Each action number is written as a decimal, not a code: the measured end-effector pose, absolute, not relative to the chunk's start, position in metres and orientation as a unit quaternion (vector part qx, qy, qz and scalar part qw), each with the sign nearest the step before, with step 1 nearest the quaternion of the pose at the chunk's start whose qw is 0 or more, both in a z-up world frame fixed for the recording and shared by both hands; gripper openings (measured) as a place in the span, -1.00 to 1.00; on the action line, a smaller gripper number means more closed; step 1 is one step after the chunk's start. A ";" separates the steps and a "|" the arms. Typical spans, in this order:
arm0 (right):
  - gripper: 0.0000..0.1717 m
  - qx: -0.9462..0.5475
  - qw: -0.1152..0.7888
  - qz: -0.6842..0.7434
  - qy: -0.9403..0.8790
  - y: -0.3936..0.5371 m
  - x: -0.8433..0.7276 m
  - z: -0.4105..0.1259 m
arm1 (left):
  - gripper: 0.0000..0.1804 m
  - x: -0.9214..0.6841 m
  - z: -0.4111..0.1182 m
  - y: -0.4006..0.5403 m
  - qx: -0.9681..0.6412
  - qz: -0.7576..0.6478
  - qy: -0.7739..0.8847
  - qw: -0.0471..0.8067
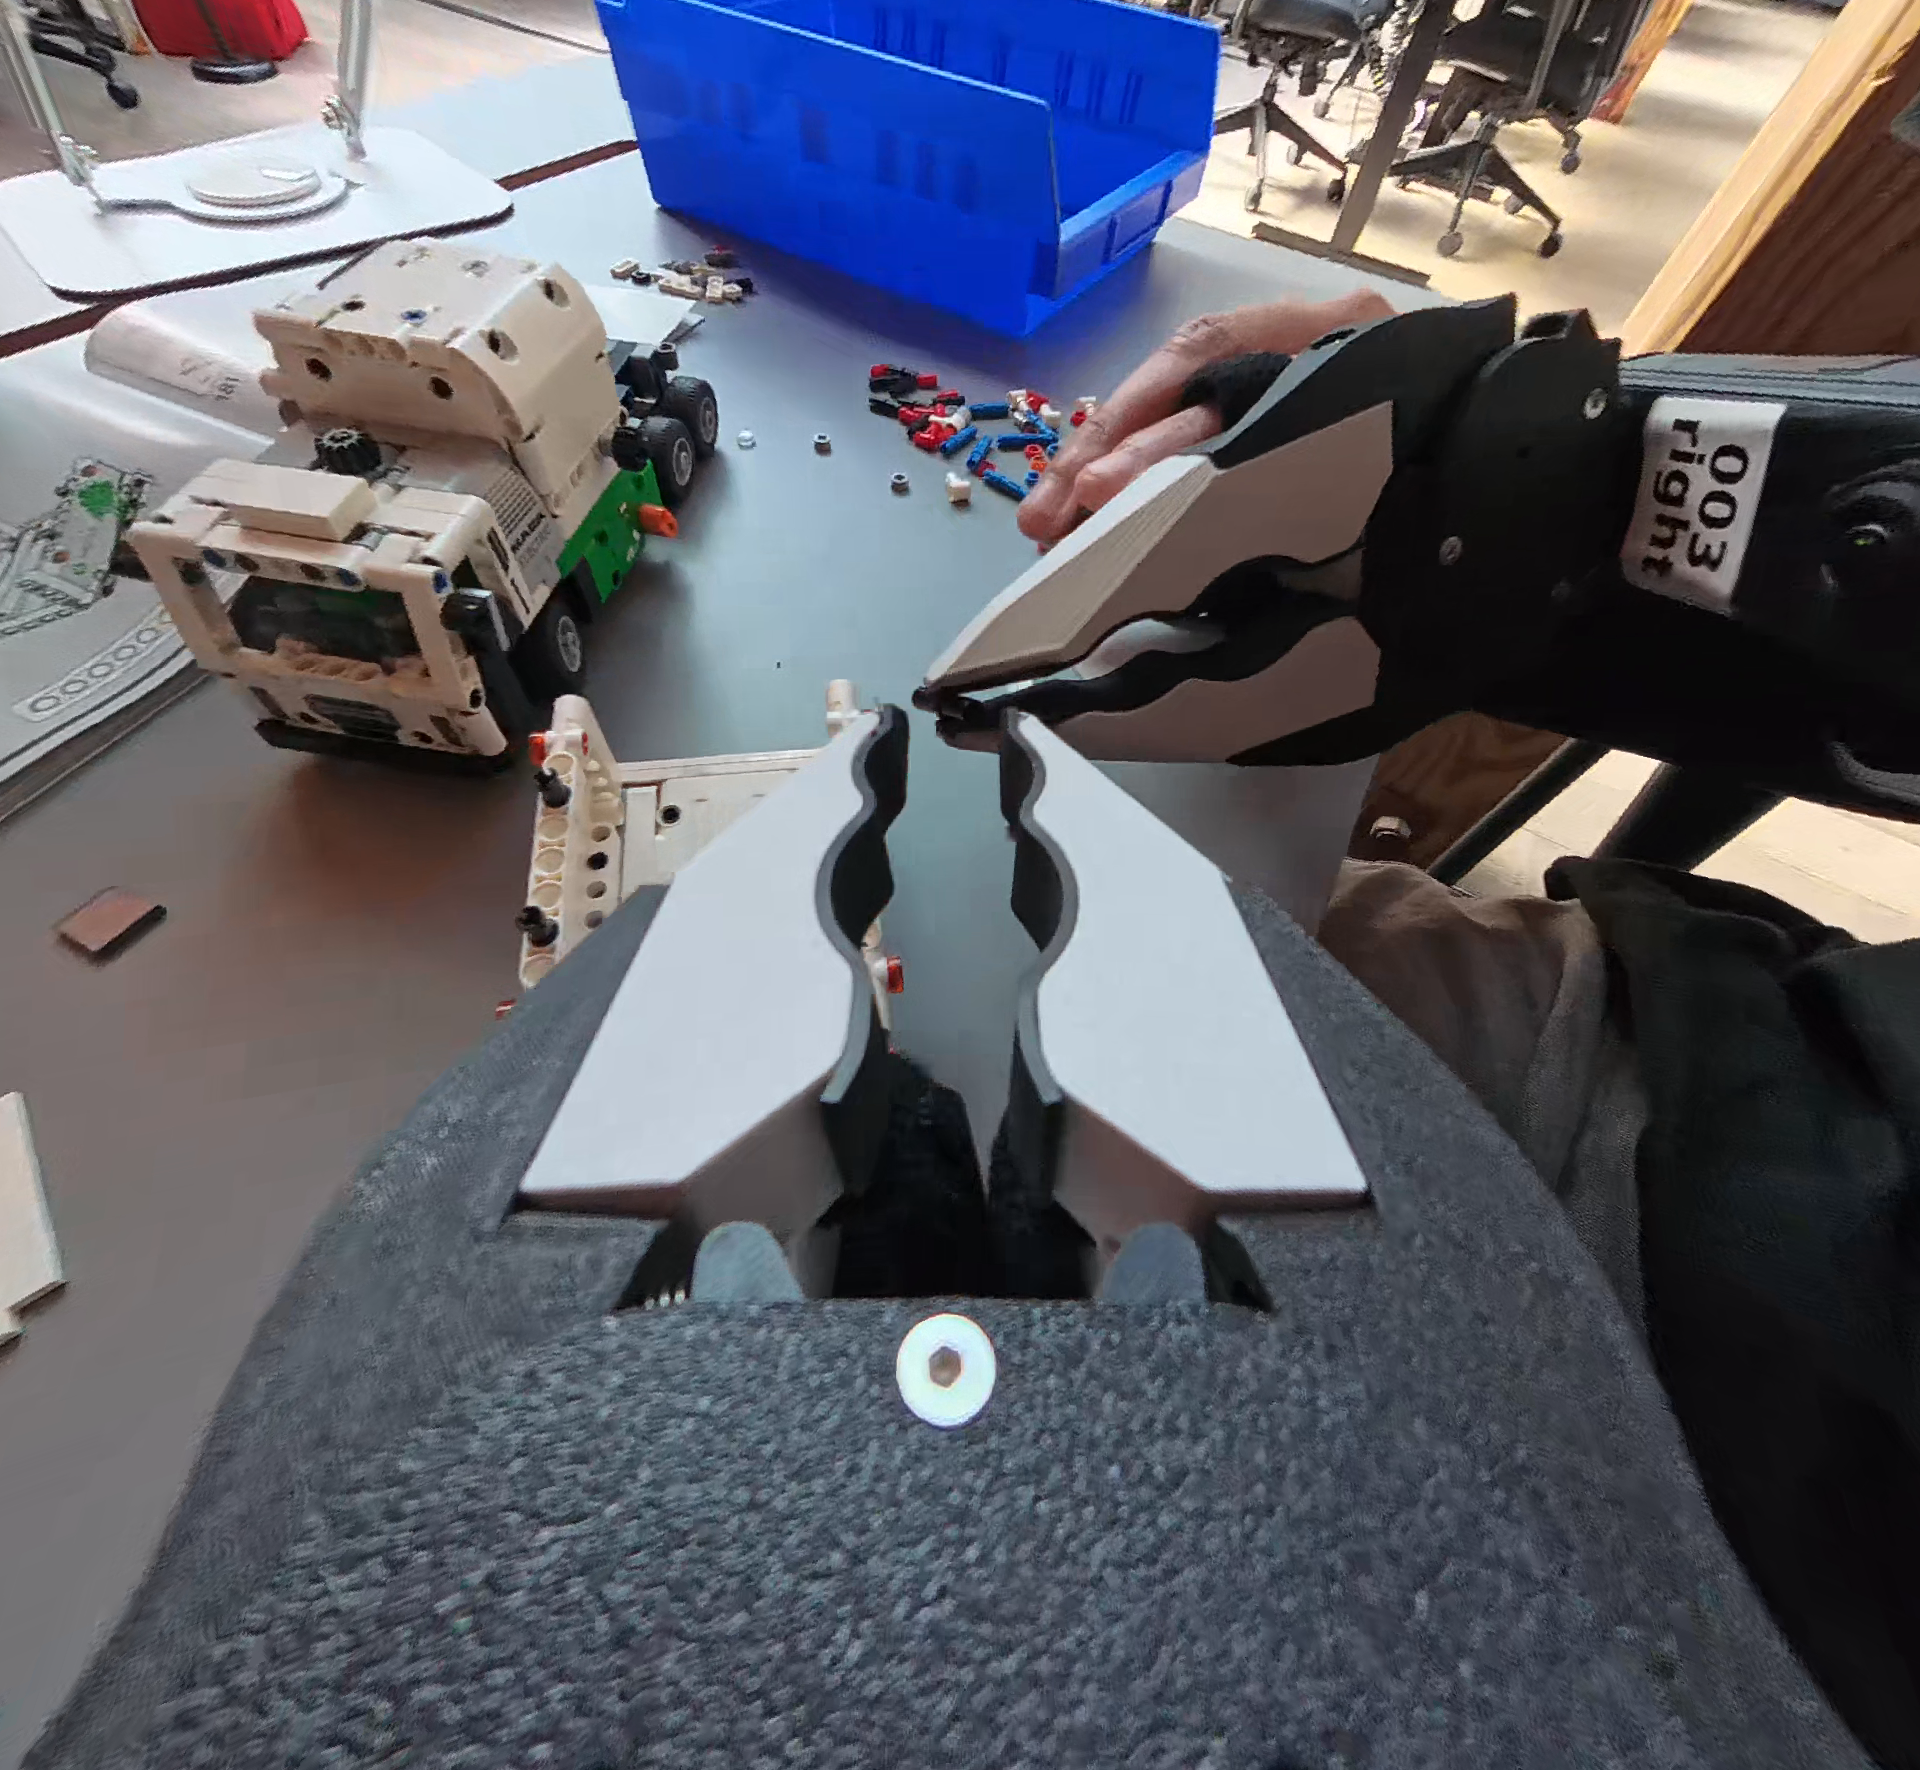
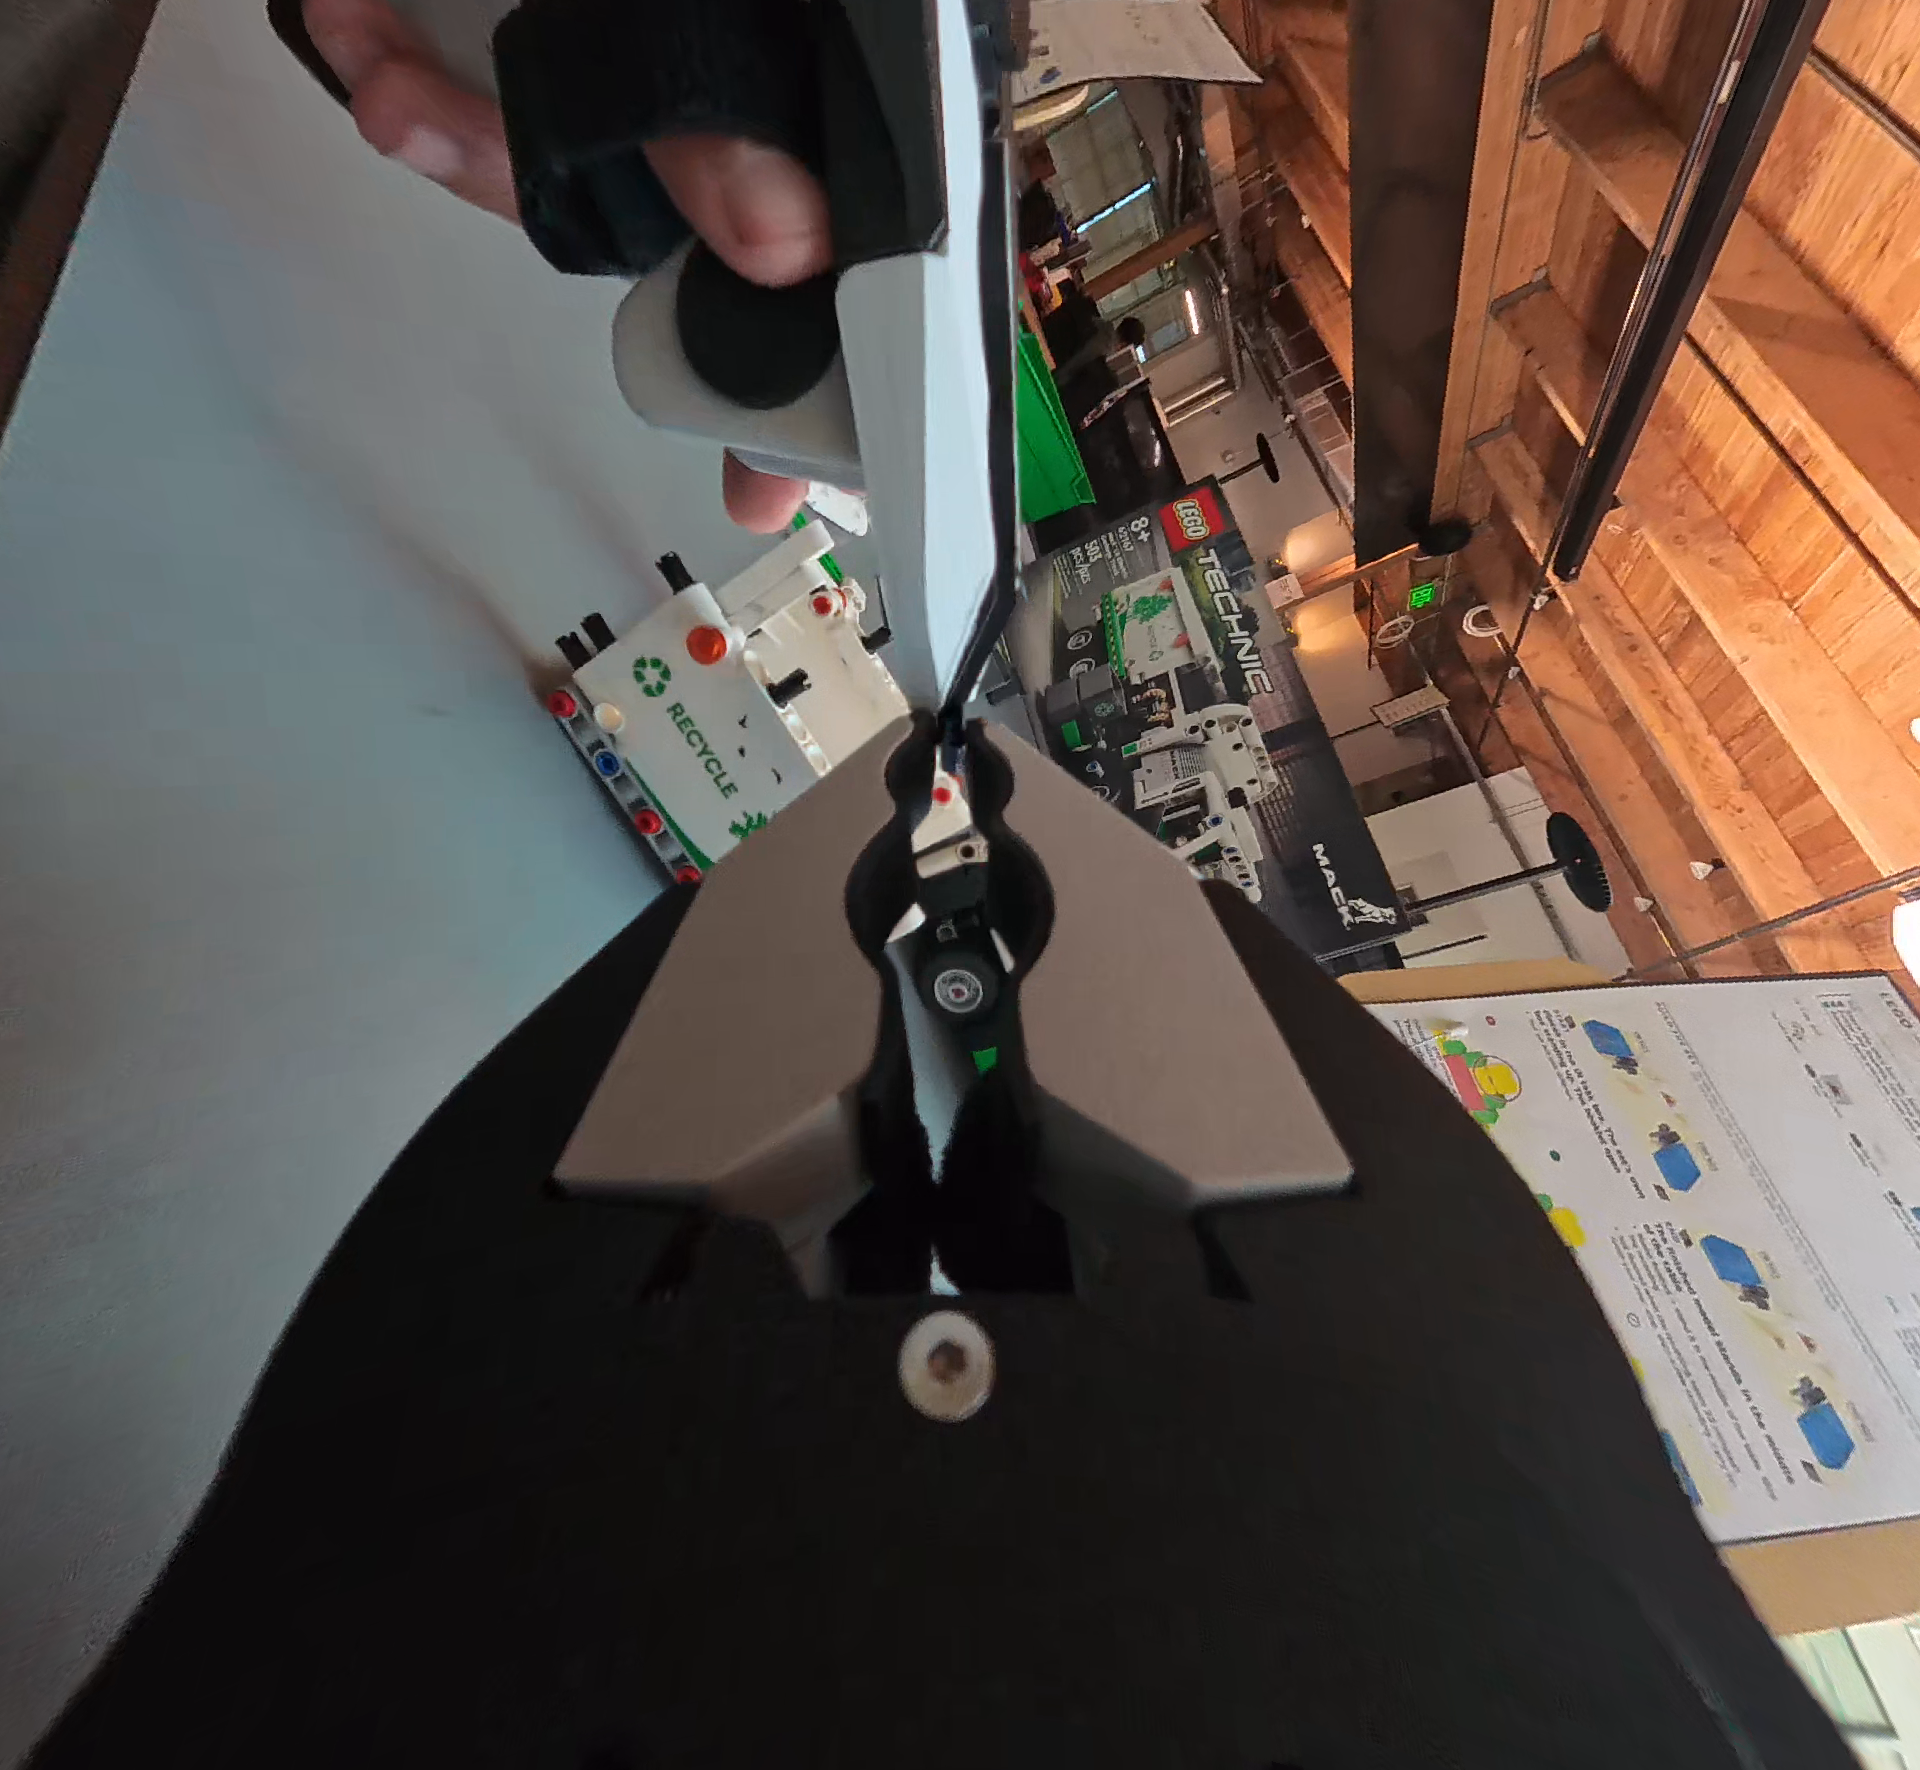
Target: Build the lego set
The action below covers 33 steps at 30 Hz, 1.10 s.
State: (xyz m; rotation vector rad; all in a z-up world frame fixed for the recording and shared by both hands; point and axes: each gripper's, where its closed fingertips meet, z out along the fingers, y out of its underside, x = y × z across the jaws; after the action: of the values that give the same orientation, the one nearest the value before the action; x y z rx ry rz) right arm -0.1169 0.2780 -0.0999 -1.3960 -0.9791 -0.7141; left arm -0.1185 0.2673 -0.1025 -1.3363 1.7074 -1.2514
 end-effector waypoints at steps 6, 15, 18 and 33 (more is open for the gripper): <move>-0.96 -0.581 0.630 -0.272 -0.438 0.268 -0.127 -0.086 | -0.79 -0.128 -0.089 0.251 -0.472 -0.559 0.635 0.248; -0.95 -0.544 0.621 -0.315 -0.470 0.262 -0.134 -0.082 | -0.94 -0.134 -0.084 0.248 -0.462 -0.609 0.612 0.201; -0.96 -0.528 0.640 -0.289 -0.477 0.253 -0.142 -0.075 | -1.00 -0.144 -0.075 0.238 -0.433 -0.657 0.597 0.155; -0.96 -0.558 0.703 -0.087 -0.432 0.242 -0.162 -0.059 | -0.77 -0.158 -0.056 0.226 -0.376 -0.760 0.526 0.070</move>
State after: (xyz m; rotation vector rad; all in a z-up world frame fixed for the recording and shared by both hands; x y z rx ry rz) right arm -0.1625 0.2417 -0.0593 -1.2416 -0.9602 -0.1932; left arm -0.1582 0.2260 -0.0556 -1.1321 1.5830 -2.2857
